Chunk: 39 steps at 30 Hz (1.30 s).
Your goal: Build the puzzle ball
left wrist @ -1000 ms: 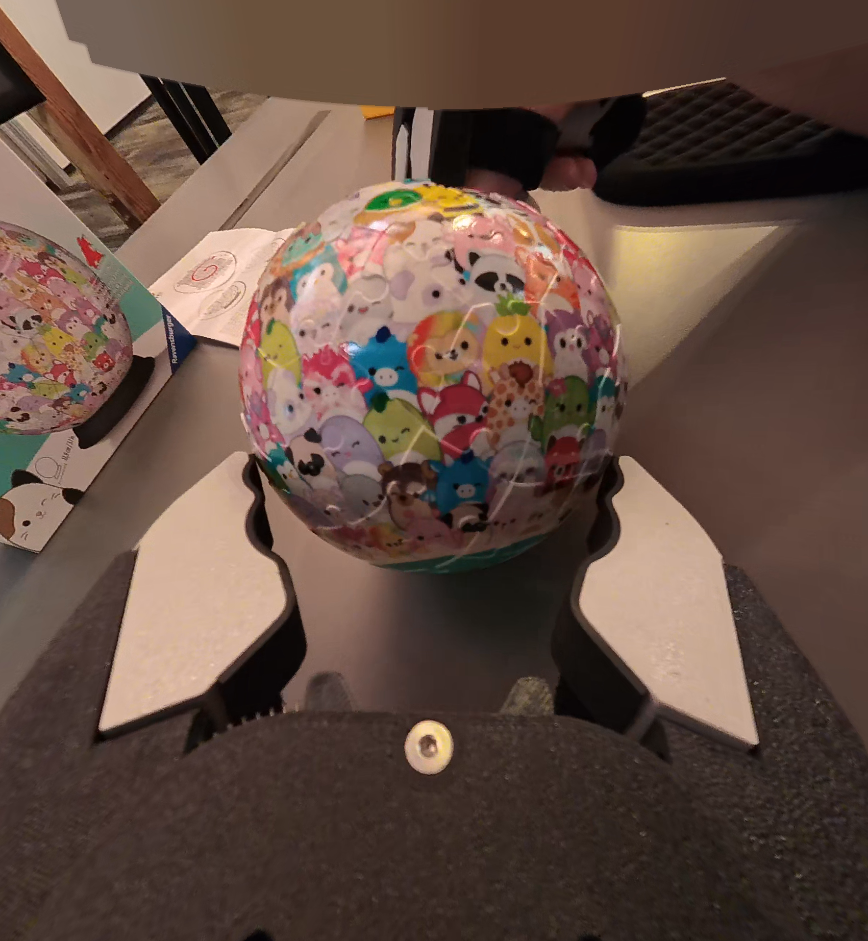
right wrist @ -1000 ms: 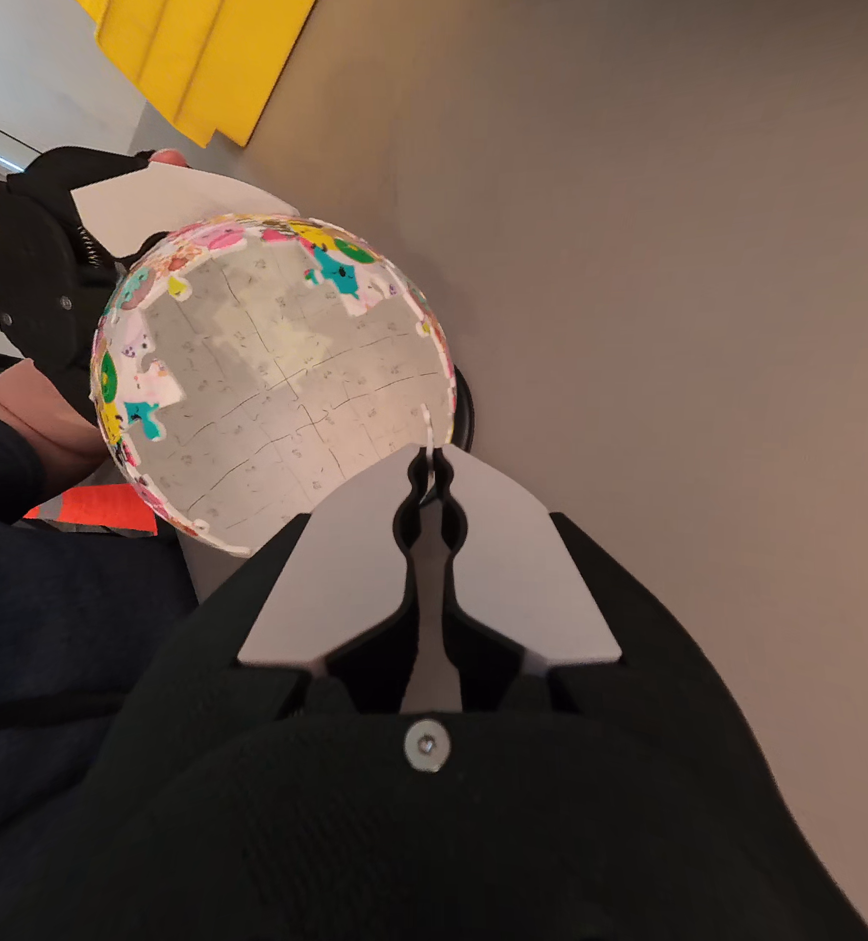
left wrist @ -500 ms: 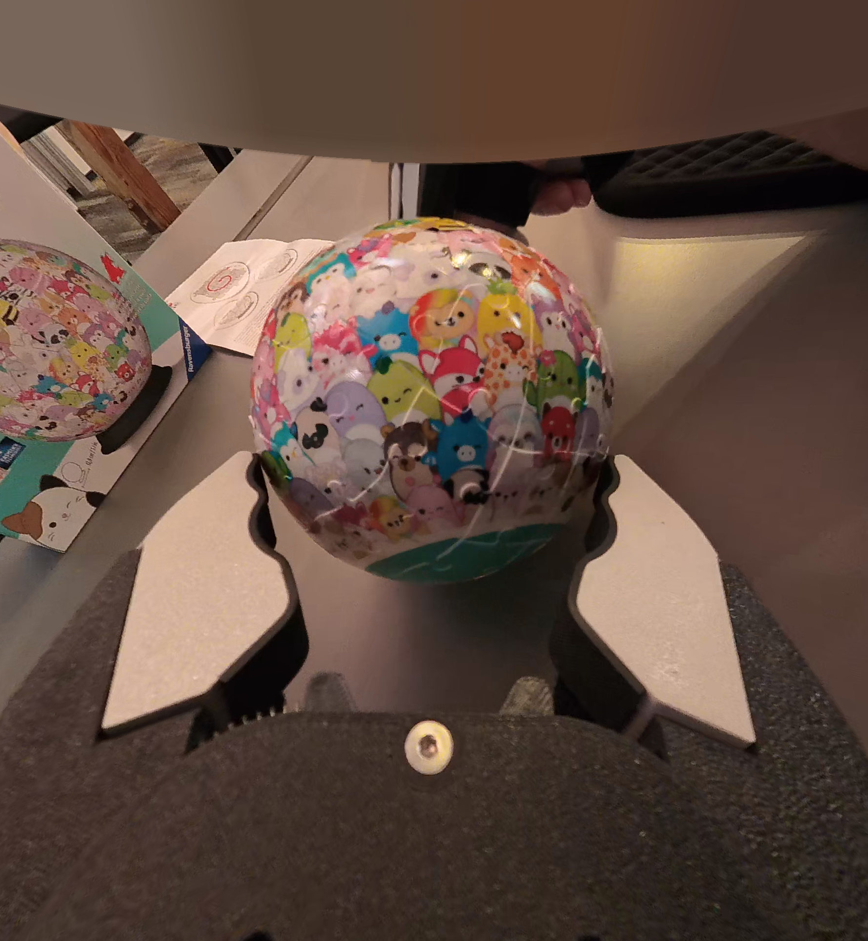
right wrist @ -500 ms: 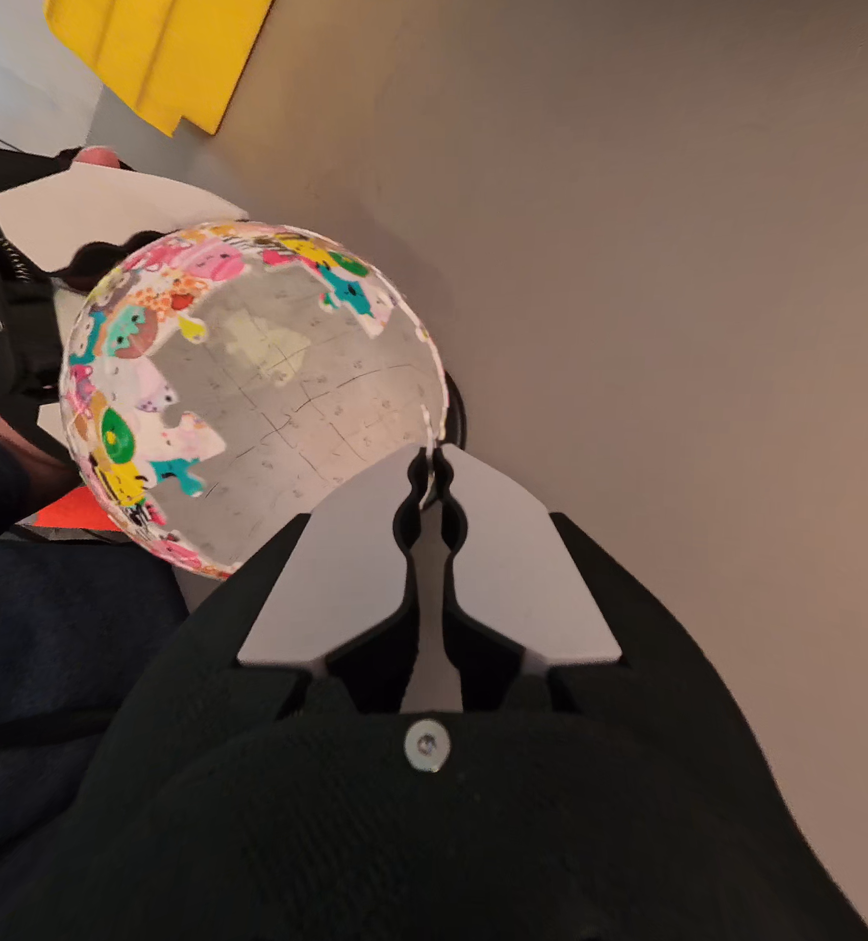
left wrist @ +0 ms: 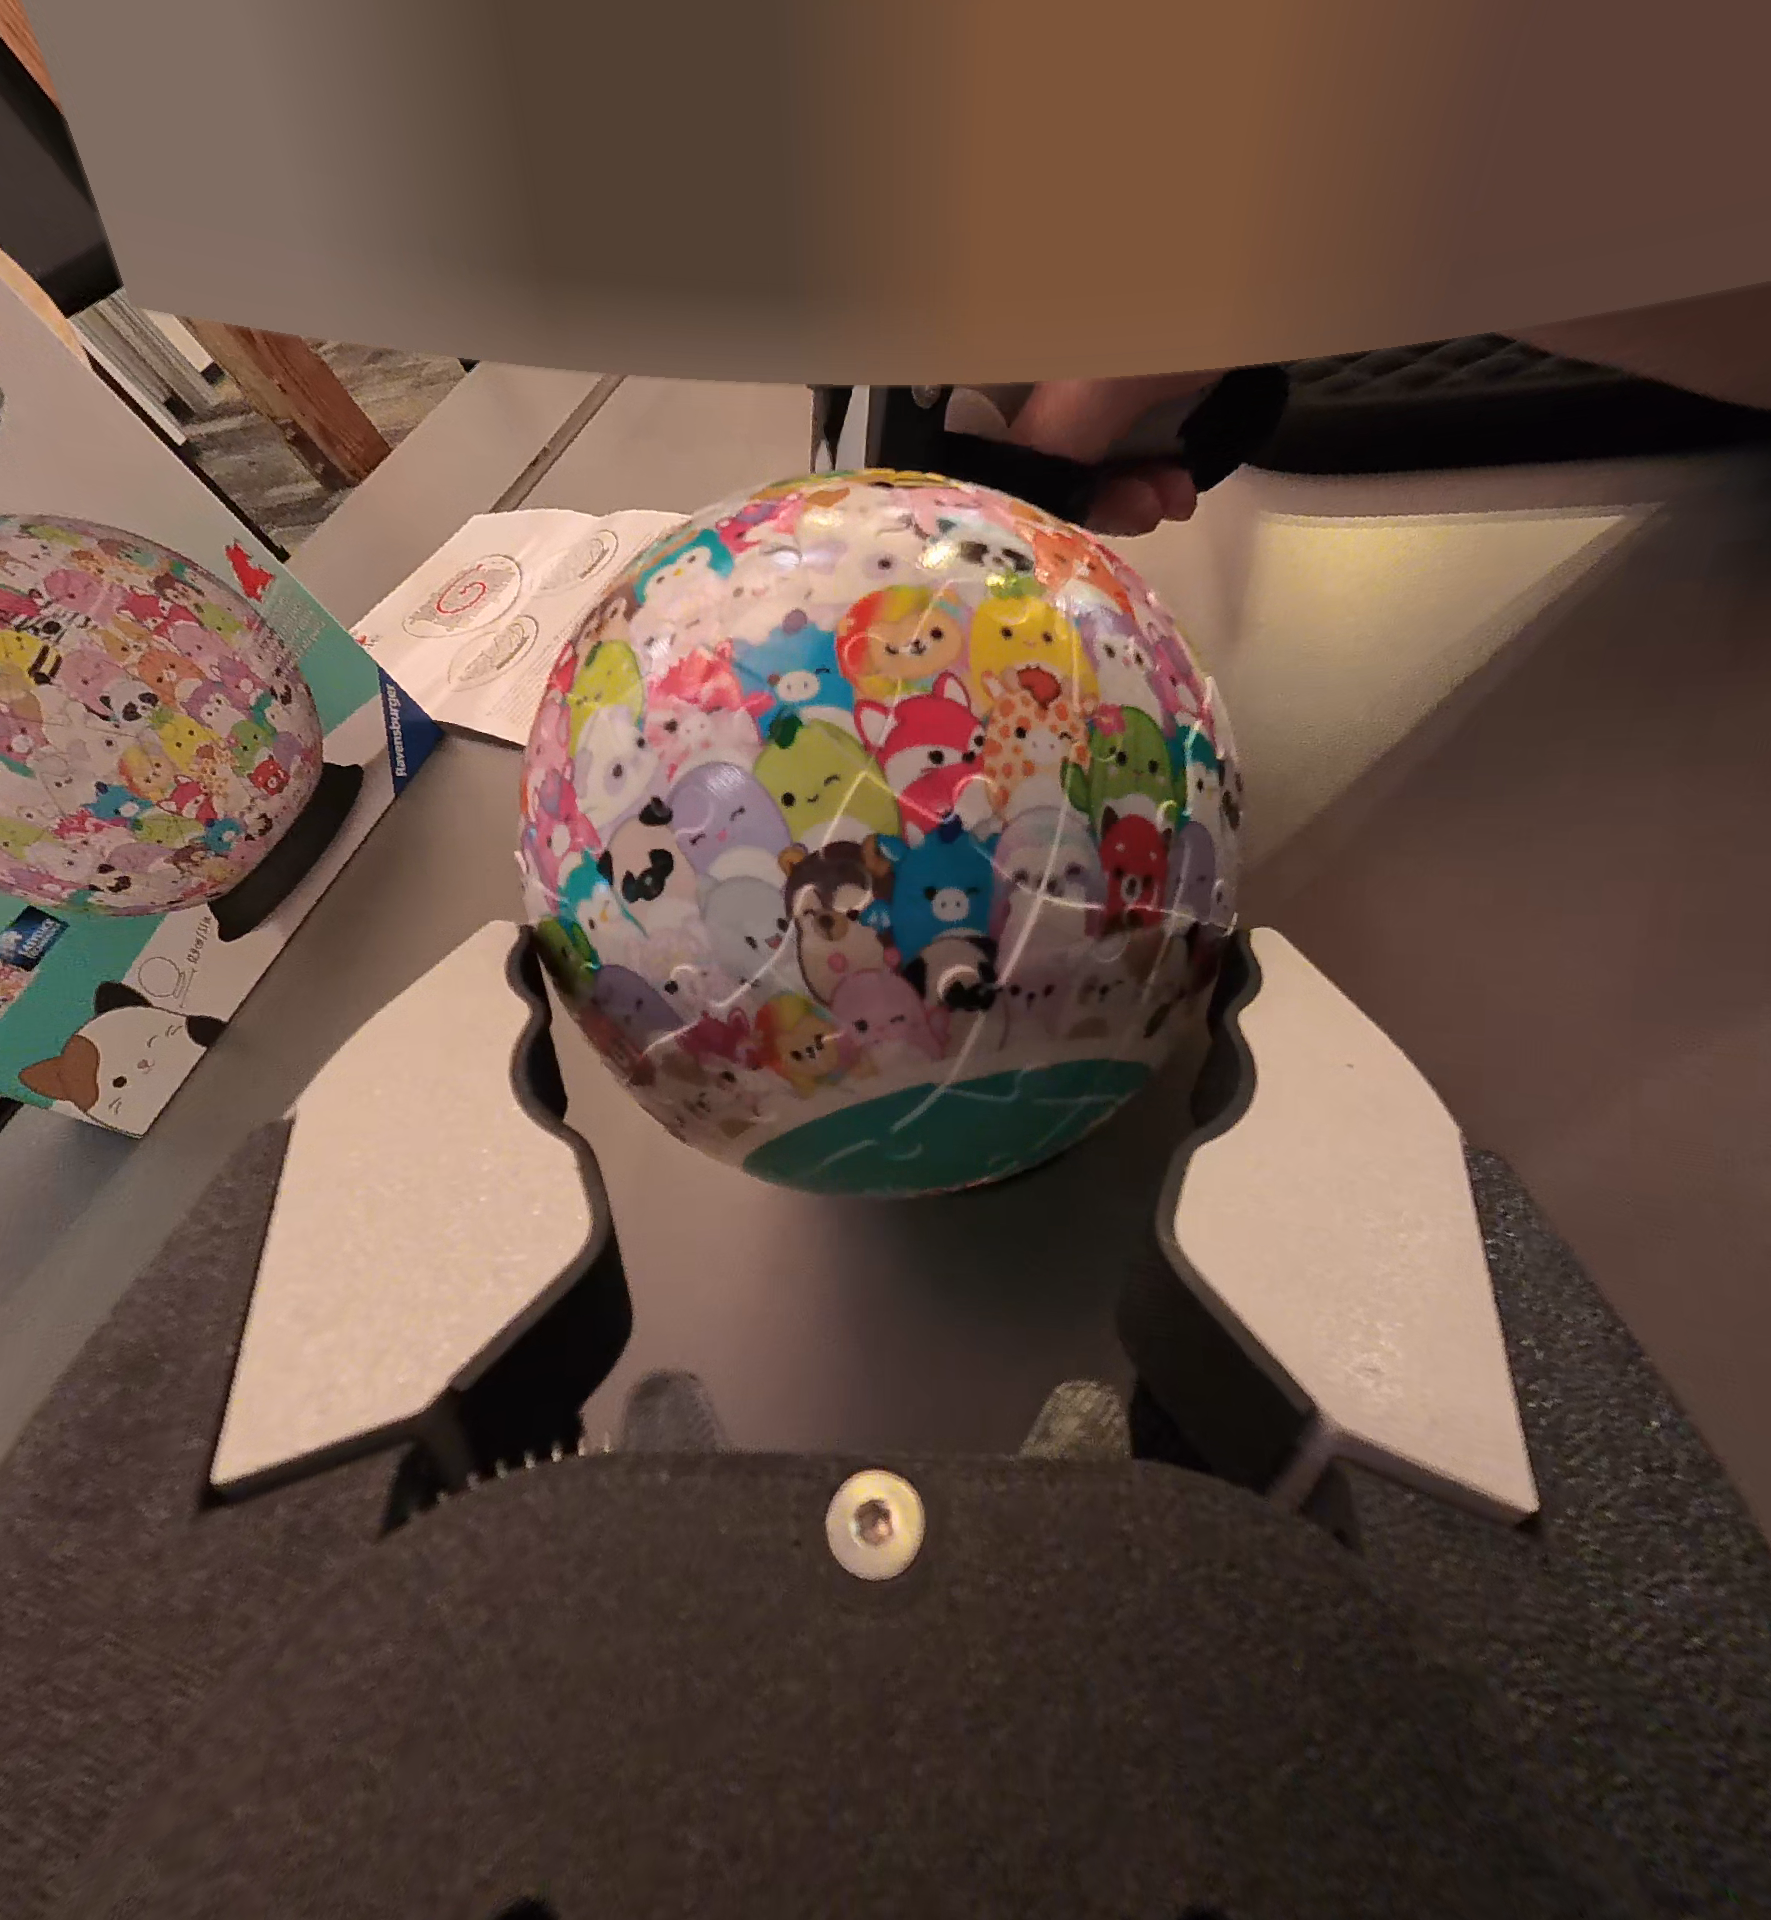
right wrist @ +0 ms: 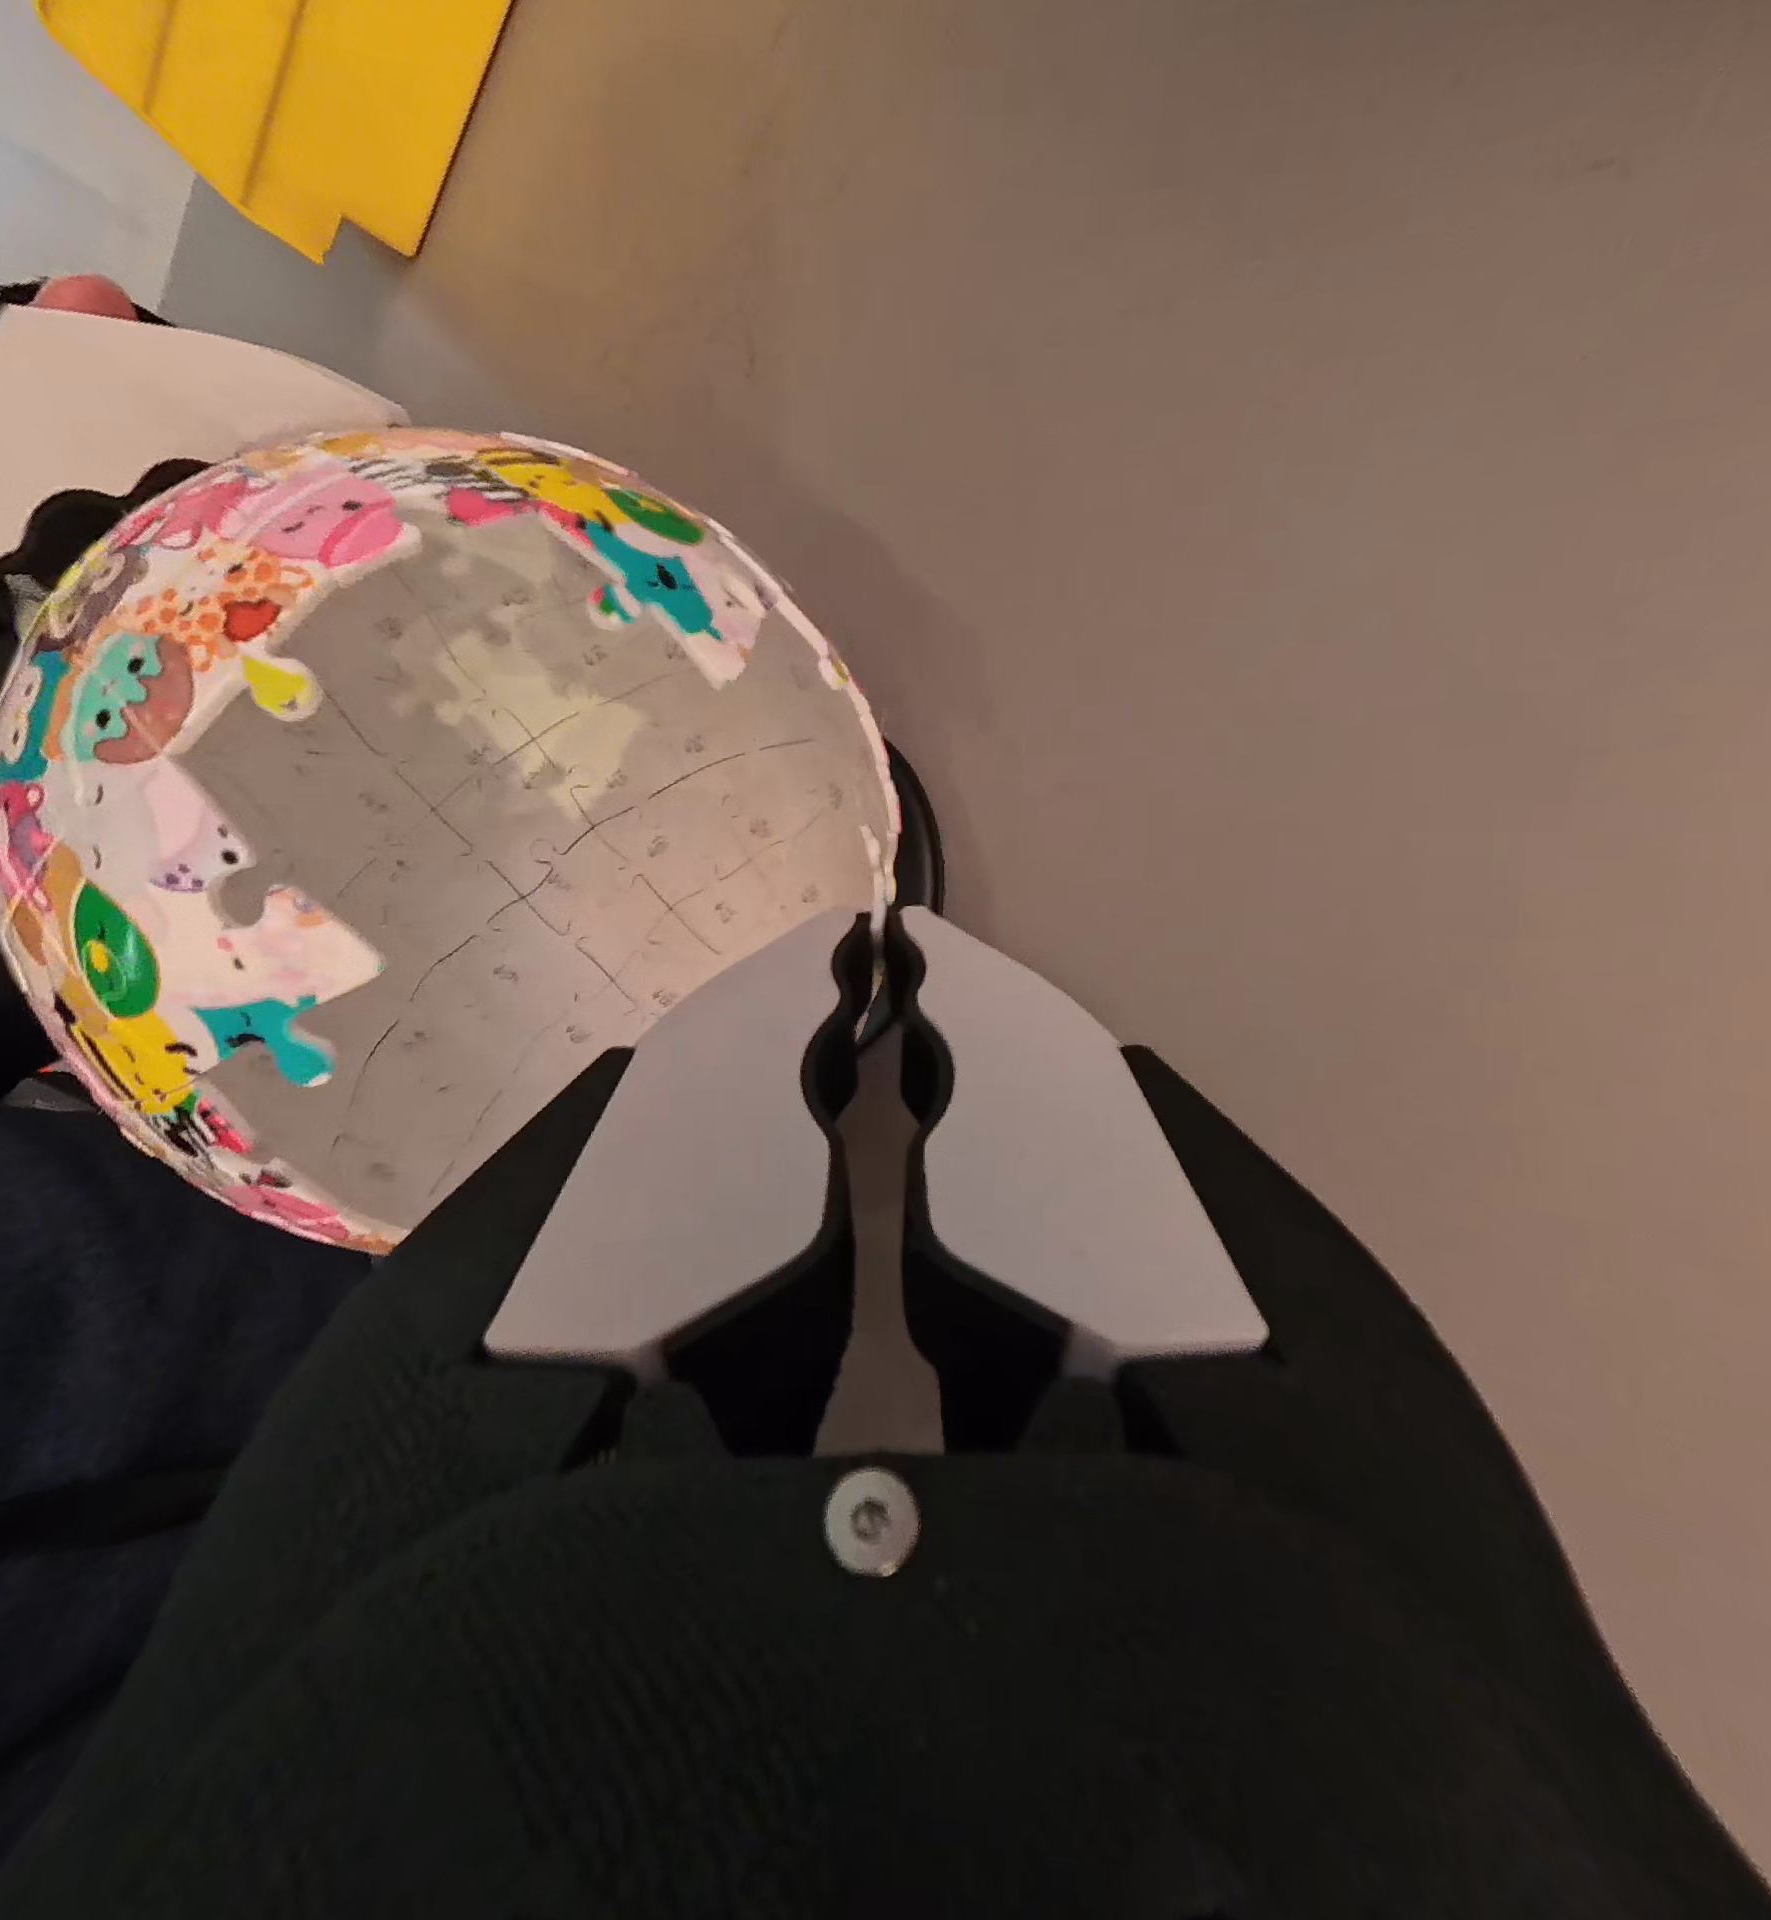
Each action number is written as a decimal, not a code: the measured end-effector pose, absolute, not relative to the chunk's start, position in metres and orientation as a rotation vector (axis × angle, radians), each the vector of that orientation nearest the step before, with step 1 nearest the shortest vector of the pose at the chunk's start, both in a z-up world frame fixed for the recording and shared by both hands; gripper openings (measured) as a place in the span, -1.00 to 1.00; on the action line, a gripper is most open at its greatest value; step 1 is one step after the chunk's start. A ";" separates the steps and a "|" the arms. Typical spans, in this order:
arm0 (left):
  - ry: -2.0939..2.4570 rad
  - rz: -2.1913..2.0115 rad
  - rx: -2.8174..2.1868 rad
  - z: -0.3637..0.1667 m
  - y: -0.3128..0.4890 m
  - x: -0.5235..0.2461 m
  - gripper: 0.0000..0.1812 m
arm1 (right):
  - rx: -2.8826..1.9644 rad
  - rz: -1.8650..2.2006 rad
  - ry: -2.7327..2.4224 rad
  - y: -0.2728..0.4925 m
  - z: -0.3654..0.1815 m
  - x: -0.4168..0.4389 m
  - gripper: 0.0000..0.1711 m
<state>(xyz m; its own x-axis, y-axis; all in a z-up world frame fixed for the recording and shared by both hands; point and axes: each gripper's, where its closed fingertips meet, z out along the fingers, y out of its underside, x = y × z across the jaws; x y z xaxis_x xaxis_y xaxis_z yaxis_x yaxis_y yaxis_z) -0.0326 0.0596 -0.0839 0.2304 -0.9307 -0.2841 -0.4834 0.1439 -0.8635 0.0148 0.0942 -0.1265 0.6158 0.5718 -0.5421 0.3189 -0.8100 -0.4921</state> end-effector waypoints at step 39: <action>1.356 -0.859 -1.762 0.072 0.094 -0.029 -0.50 | -2.094 1.058 -0.825 0.101 -0.056 0.064 -0.97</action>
<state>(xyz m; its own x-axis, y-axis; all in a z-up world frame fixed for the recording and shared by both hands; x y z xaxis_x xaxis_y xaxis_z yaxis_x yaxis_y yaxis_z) -0.0287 0.0940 0.0723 0.2171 -0.9737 0.0690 -0.4780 -0.1676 -0.8622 0.0638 0.1008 -0.0563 0.4779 0.7600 -0.4404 0.2419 -0.5958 -0.7658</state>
